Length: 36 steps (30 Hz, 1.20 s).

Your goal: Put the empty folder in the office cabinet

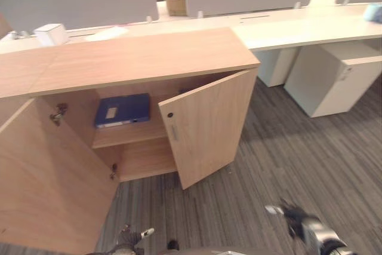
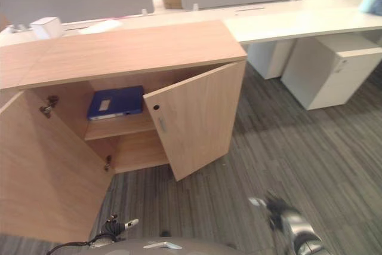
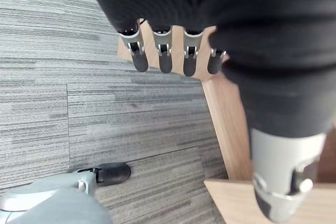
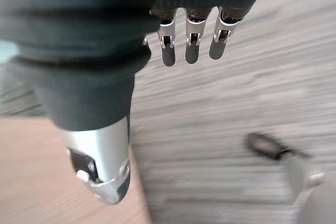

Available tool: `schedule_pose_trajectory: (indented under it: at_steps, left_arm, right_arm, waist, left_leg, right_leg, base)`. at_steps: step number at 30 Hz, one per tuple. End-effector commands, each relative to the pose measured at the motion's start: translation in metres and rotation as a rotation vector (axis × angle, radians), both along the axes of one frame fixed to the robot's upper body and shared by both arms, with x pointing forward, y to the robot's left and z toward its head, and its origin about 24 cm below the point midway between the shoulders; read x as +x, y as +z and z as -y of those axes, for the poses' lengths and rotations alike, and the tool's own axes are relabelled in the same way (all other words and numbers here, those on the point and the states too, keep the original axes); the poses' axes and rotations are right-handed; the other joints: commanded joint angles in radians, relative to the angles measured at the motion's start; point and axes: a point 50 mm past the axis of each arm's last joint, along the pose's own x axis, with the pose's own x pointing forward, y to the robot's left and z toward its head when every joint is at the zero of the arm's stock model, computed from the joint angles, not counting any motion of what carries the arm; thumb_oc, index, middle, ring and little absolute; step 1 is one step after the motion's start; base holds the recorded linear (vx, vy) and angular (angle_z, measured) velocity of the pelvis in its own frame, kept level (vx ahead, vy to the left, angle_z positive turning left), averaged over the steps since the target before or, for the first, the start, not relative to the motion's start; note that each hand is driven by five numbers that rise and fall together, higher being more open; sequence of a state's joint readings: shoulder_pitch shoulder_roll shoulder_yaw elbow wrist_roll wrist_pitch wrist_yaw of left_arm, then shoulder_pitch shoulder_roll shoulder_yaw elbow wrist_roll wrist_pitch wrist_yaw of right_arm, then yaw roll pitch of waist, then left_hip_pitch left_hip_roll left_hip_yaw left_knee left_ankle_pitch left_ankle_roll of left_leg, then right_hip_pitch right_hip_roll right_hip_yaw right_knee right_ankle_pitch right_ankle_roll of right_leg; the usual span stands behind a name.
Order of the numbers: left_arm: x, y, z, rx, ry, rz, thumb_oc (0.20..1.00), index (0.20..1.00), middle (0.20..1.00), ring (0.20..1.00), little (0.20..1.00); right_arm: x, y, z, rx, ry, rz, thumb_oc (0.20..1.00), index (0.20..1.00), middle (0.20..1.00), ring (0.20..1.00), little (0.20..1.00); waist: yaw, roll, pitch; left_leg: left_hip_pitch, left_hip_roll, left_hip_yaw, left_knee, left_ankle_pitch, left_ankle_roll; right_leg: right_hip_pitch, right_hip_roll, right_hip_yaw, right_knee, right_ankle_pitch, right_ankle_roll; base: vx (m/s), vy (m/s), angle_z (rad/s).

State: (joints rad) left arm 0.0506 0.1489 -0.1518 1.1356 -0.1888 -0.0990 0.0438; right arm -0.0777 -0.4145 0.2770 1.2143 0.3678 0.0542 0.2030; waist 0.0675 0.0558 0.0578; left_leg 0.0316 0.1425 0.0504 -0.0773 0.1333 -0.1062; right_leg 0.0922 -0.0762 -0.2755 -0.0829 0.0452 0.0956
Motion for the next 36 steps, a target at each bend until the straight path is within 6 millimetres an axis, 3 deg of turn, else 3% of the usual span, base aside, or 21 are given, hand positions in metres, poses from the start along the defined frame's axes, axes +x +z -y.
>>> schedule_pose_trajectory:
  at_steps: [1,3,4,5,7,10,12,13,16,18,22,23,24,25,26,30,31,32,33,34,36]
  left_arm:
    - [0.020,0.022,-0.064,0.175,0.219,0.126,1.000,1.000,1.000,1.000,1.000]
    - [0.020,0.022,-0.064,0.175,0.219,0.126,1.000,1.000,1.000,1.000,1.000]
    - [0.022,0.035,-0.094,0.255,0.316,0.180,1.000,1.000,1.000,1.000,1.000]
    - [0.023,0.041,-0.105,0.281,0.350,0.199,1.000,1.000,1.000,1.000,1.000]
    - [0.020,0.045,-0.113,0.300,0.375,0.214,1.000,1.000,1.000,1.000,1.000]
    - [-0.005,0.068,-0.162,0.438,0.475,0.223,1.000,1.000,1.000,1.000,1.000]
    - [-0.007,0.071,-0.169,0.463,0.485,0.213,1.000,1.000,1.000,1.000,1.000]
    - [-0.012,0.073,-0.179,0.500,0.504,0.186,1.000,1.000,1.000,1.000,1.000]
    - [-0.020,0.067,-0.179,0.501,0.556,0.133,1.000,1.000,1.000,1.000,1.000]
    - [-0.022,0.064,-0.175,0.493,0.570,0.129,1.000,1.000,1.000,1.000,1.000]
    - [-0.025,0.056,-0.164,0.471,0.570,0.112,1.000,1.000,1.000,1.000,1.000]
    - [-0.026,0.048,-0.149,0.443,0.542,0.102,1.000,1.000,1.000,1.000,1.000]
    - [-0.023,0.048,-0.146,0.440,0.529,0.111,1.000,1.000,1.000,1.000,1.000]
    - [-0.023,0.048,-0.146,0.440,0.529,0.111,1.000,1.000,1.000,1.000,1.000]
    - [-0.015,0.052,-0.147,0.450,0.497,0.142,1.000,1.000,1.000,1.000,1.000]
    - [0.004,0.066,-0.155,0.495,0.456,0.220,1.000,1.000,1.000,1.000,1.000]
    - [0.030,0.086,-0.161,0.532,0.396,0.337,1.000,1.000,1.000,1.000,1.000]
    - [0.030,0.086,-0.161,0.532,0.396,0.337,1.000,1.000,1.000,1.000,1.000]
    - [0.060,0.115,-0.168,0.606,0.296,0.463,1.000,1.000,1.000,1.000,1.000]
    - [0.060,0.115,-0.168,0.606,0.296,0.463,1.000,1.000,1.000,1.000,1.000]
    - [0.074,0.140,-0.177,0.672,0.286,0.558,1.000,1.000,1.000,1.000,1.000]
  right_arm:
    - [0.011,0.006,0.018,-0.315,-0.005,-0.043,1.000,1.000,1.000,1.000,1.000]
    - [0.011,0.006,0.018,-0.315,-0.005,-0.043,1.000,1.000,1.000,1.000,1.000]
    - [-0.022,0.010,0.047,-0.423,-0.181,-0.156,1.000,1.000,1.000,1.000,1.000]
    - [-0.034,0.012,0.056,-0.445,-0.227,-0.194,1.000,1.000,1.000,1.000,1.000]
    - [-0.046,0.013,0.061,-0.454,-0.264,-0.226,1.000,1.000,1.000,1.000,1.000]
    - [-0.070,0.011,0.065,-0.426,-0.372,-0.250,1.000,1.000,1.000,1.000,1.000]
    - [-0.071,0.010,0.062,-0.413,-0.371,-0.249,1.000,1.000,1.000,1.000,1.000]
    - [-0.065,0.009,0.059,-0.399,-0.366,-0.229,1.000,1.000,1.000,1.000,1.000]
    - [-0.056,0.010,0.060,-0.392,-0.385,-0.196,1.000,1.000,1.000,1.000,1.000]
    - [-0.055,0.010,0.060,-0.390,-0.393,-0.188,1.000,1.000,1.000,1.000,1.000]
    - [-0.056,0.008,0.056,-0.371,-0.402,-0.192,1.000,1.000,1.000,1.000,1.000]
    - [-0.059,0.008,0.057,-0.361,-0.451,-0.190,1.000,1.000,1.000,1.000,1.000]
    - [-0.060,0.007,0.055,-0.351,-0.440,-0.195,1.000,1.000,1.000,1.000,1.000]
    - [-0.060,0.007,0.055,-0.351,-0.440,-0.195,1.000,1.000,1.000,1.000,1.000]
    - [-0.067,0.002,0.047,-0.320,-0.429,-0.227,1.000,1.000,1.000,1.000,1.000]
    - [-0.067,-0.003,0.038,-0.292,-0.439,-0.224,1.000,1.000,1.000,1.000,1.000]
    - [-0.069,-0.009,0.024,-0.255,-0.453,-0.216,1.000,1.000,1.000,1.000,1.000]
    - [-0.069,-0.009,0.024,-0.255,-0.453,-0.216,1.000,1.000,1.000,1.000,1.000]
    - [-0.090,-0.017,0.009,-0.205,-0.444,-0.276,1.000,1.000,1.000,1.000,1.000]
    - [-0.090,-0.017,0.009,-0.205,-0.444,-0.276,1.000,1.000,1.000,1.000,1.000]
    - [-0.098,-0.017,0.009,-0.217,-0.437,-0.312,1.000,1.000,1.000,1.000,1.000]
  waist:
    - [0.024,-0.063,0.035]
    - [0.023,-0.063,0.035]
    - [0.048,-0.053,0.089]
    - [0.054,-0.051,0.100]
    - [0.057,-0.045,0.100]
    - [0.053,-0.031,0.075]
    - [0.048,-0.032,0.079]
    - [0.030,-0.033,0.087]
    - [0.003,-0.020,0.093]
    - [0.002,-0.013,0.093]
    - [-0.004,0.005,0.075]
    - [-0.012,-0.004,0.056]
    - [-0.010,-0.016,0.057]
    - [-0.010,-0.016,0.057]
    - [-0.008,-0.022,0.061]
    - [-0.019,-0.021,0.079]
    - [-0.035,-0.028,0.094]
    - [-0.035,-0.028,0.094]
    - [-0.062,-0.042,0.097]
    - [-0.062,-0.042,0.097]
    - [-0.061,-0.064,0.086]
  left_leg:
    - [-0.012,-0.058,-0.056,0.036,-0.119,0.005]
    - [-0.014,-0.059,-0.056,0.036,-0.119,0.005]
    - [-0.107,-0.079,-0.086,0.134,-0.122,-0.008]
    - [-0.141,-0.080,-0.082,0.157,-0.115,-0.017]
    - [-0.154,-0.075,-0.078,0.159,-0.108,-0.020]
    - [-0.089,-0.012,-0.059,0.093,-0.104,-0.032]
    - [-0.071,0.009,-0.050,0.088,-0.106,-0.039]
    - [-0.060,0.052,-0.042,0.085,-0.100,-0.050]
    - [-0.069,0.119,-0.025,0.066,-0.067,-0.077]
    - [-0.074,0.129,-0.031,0.059,-0.060,-0.087]
    - [-0.061,0.111,-0.044,0.028,-0.084,-0.085]
    - [-0.027,0.020,-0.028,0.003,-0.138,-0.052]
    - [-0.020,-0.022,-0.020,0.004,-0.157,-0.028]
    - [-0.020,-0.022,-0.020,0.004,-0.157,-0.028]
    - [-0.003,-0.073,-0.024,0.002,-0.179,0.001]
    - [0.007,-0.089,-0.036,-0.002,-0.184,0.023]
    - [0.009,-0.098,-0.032,-0.005,-0.174,0.038]
    - [0.009,-0.098,-0.032,-0.005,-0.174,0.038]
    - [0.013,-0.136,-0.078,-0.004,-0.168,0.056]
    - [0.013,-0.136,-0.078,-0.004,-0.168,0.056]
    - [0.002,-0.158,-0.084,-0.006,-0.170,0.065]
  right_leg:
    - [-0.021,-0.025,-0.053,0.035,-0.118,-0.004]
    - [-0.022,-0.026,-0.053,0.035,-0.118,-0.004]
    - [-0.038,-0.044,-0.098,0.049,-0.128,-0.012]
    - [-0.045,-0.056,-0.128,0.053,-0.131,-0.013]
    - [-0.045,-0.062,-0.148,0.054,-0.130,-0.011]
    - [-0.018,-0.077,-0.183,0.045,-0.116,0.005]
    - [-0.016,-0.089,-0.184,0.050,-0.113,0.009]
    - [-0.033,-0.123,-0.184,0.062,-0.098,0.026]
    - [-0.066,-0.174,-0.169,0.080,-0.076,0.059]
    - [-0.069,-0.184,-0.160,0.080,-0.068,0.070]
    - [-0.085,-0.212,-0.151,0.070,-0.033,0.098]
    - [-0.103,-0.303,-0.126,0.066,0.039,0.135]
    - [-0.109,-0.347,-0.115,0.077,0.059,0.143]
    - [-0.109,-0.347,-0.115,0.077,0.059,0.143]
    - [-0.123,-0.391,-0.090,0.120,0.057,0.131]
    - [-0.155,-0.361,-0.007,0.201,0.030,0.103]
    - [-0.191,-0.239,0.075,0.202,-0.024,0.073]
    - [-0.191,-0.239,0.075,0.202,-0.024,0.073]
    - [-0.175,-0.145,0.201,0.174,-0.063,0.077]
    - [-0.175,-0.145,0.201,0.174,-0.063,0.077]
    - [-0.149,-0.155,0.188,0.122,-0.021,0.095]
  base:
    - [0.00,0.003,0.35]
    - [-0.09,0.000,0.51]
    - [-0.23,0.017,0.57]
    - [-0.23,0.017,0.57]
    - [-0.02,0.065,1.49]
    - [0.11,0.166,0.78]
    - [0.01,0.231,0.46]
    - [-0.07,0.327,0.43]
    - [-0.05,0.366,0.32]
    - [0.00,0.285,0.23]
    - [0.02,0.361,-0.17]
    - [0.04,0.694,-0.25]
    - [0.04,0.694,-0.25]
    - [0.01,0.462,-0.16]
    - [0.01,0.415,-0.27]
    - [0.01,0.221,-0.10]
    - [0.00,0.121,0.14]
    - [0.08,0.249,0.14]
    - [0.09,0.128,0.00]
    - [0.12,0.158,0.65]
    - [0.04,0.035,1.32]
